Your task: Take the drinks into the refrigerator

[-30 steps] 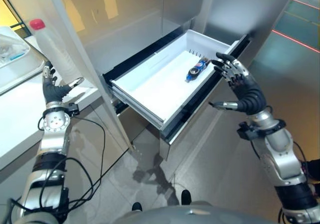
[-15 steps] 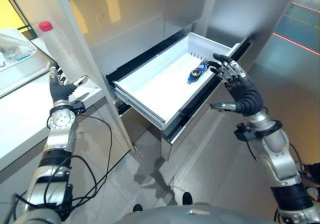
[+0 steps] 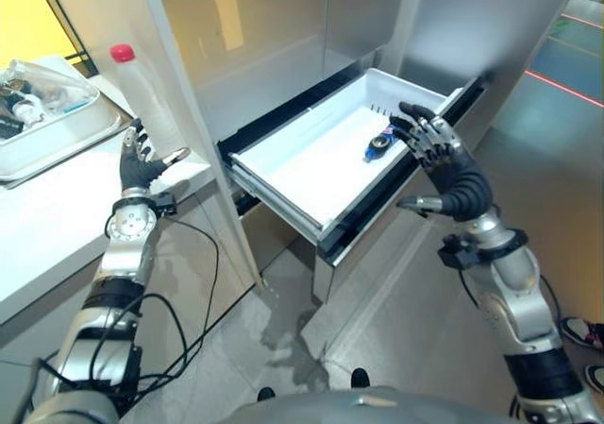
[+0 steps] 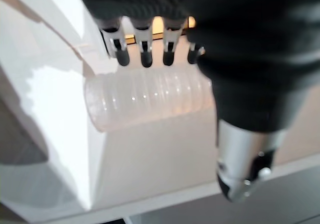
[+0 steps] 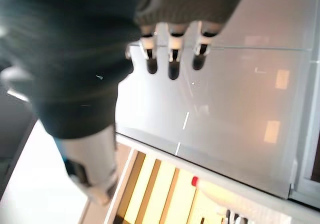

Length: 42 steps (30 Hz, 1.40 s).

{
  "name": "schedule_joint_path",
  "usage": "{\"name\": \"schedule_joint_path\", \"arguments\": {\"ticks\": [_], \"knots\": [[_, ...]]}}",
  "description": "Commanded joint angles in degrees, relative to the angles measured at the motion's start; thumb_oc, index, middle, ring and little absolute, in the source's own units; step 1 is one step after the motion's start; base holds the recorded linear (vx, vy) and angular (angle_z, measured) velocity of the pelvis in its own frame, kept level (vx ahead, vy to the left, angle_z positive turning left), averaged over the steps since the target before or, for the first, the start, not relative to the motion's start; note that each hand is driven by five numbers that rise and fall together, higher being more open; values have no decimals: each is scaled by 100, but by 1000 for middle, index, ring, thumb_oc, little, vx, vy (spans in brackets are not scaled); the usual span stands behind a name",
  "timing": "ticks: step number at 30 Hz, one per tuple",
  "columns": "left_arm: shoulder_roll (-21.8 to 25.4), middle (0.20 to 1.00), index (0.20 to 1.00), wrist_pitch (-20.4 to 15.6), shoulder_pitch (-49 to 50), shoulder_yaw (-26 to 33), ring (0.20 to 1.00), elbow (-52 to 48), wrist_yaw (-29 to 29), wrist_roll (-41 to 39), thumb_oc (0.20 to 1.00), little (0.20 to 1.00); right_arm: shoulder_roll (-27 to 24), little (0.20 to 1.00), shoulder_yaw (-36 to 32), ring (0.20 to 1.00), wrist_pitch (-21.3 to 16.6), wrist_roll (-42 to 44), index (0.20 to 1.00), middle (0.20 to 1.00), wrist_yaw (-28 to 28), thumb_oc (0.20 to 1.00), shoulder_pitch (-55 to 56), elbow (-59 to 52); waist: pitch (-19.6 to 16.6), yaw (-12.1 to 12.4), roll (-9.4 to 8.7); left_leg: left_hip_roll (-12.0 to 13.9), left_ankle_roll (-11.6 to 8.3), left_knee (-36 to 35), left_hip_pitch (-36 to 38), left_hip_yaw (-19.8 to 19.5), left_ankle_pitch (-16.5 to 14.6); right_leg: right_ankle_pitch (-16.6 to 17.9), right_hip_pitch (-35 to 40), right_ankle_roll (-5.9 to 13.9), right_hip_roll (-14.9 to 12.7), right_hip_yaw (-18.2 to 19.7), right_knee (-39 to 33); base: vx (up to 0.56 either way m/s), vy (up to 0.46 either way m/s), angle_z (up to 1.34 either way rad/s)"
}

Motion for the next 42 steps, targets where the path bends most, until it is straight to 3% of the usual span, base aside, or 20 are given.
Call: {"name": "schedule_joint_path", "arguments": {"ticks": [1,17,28,42], "knots": [[-643,1000,1000,-165,-1753,-1429,1000,273,-967,616,1000,1000,-164,1000,-80,1000,-200,312,1000,1000,48,1000,-387,-612,387,-600,157,-44,254,459,315,-172,-1013,-1109,235,-79,375,-120,722,0,0,0],[-451,1000,1000,-327,-1410,-1082,1000,-324,-806,581,1000,1000,-283,1000,-320,1000,-224,88,1000,1000,-16,1000,-364,-536,532,-535,136,-72,288,588,91,-217,-1026,-1144,29,-70,394,-142,837,-5,1,1],[-169,1000,1000,-481,-452,-125,1000,-1052,-530,649,1000,1000,-251,1000,-535,1000,-215,-28,1000,1000,98,1000,-123,-513,482,-337,68,-91,291,525,182,-311,-1037,-1147,193,-78,374,-228,742,6,3,1],[-168,1000,1000,-645,1031,927,1000,-1996,-510,733,1000,1000,-237,1000,-709,1000,-184,-44,1000,1000,218,1000,-118,-500,502,-86,20,-119,299,463,188,-415,-984,-1108,255,-91,350,-363,699,-1,1,0]]}}
